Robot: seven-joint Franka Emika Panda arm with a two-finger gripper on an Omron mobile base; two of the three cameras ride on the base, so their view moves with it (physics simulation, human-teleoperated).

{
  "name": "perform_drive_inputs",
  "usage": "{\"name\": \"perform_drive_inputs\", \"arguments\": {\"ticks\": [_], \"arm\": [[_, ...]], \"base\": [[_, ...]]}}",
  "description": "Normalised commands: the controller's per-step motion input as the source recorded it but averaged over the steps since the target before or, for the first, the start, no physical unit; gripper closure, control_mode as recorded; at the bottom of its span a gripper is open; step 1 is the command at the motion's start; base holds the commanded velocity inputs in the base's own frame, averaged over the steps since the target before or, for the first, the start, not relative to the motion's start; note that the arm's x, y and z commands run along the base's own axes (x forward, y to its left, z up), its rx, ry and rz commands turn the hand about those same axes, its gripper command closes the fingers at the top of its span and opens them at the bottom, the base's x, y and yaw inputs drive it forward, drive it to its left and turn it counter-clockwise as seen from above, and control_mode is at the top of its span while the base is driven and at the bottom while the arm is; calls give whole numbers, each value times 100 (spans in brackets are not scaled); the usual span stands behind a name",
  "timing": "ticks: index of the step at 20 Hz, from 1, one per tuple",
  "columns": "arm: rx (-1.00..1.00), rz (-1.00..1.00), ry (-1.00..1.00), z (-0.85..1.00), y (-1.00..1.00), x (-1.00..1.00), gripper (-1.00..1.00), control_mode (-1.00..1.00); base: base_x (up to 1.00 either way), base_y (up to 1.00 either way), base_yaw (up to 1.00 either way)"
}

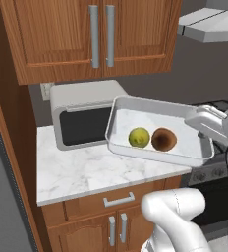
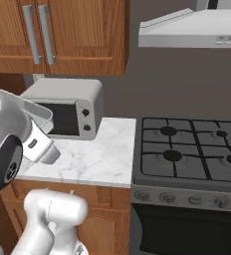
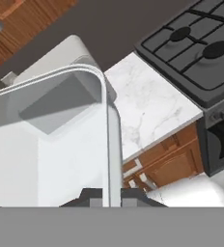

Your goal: Take the lemon and potato out of the freezer and place them in the tupperware container on the counter. Then put the tupperware containing the vegetables back in the freezer.

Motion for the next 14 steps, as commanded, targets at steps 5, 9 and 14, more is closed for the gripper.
{"name": "perform_drive_inputs", "arguments": {"ticks": [5, 9, 14], "arm": [[0, -2, 20, 32, -5, -66, 100, -100], [-1, -2, 20, 8, 0, -33, 100, -100], [0, -2, 2, 0, 0, -13, 100, 100]], "base": [[0, 0, 0], [0, 0, 0], [-37, 0, -4]]}}
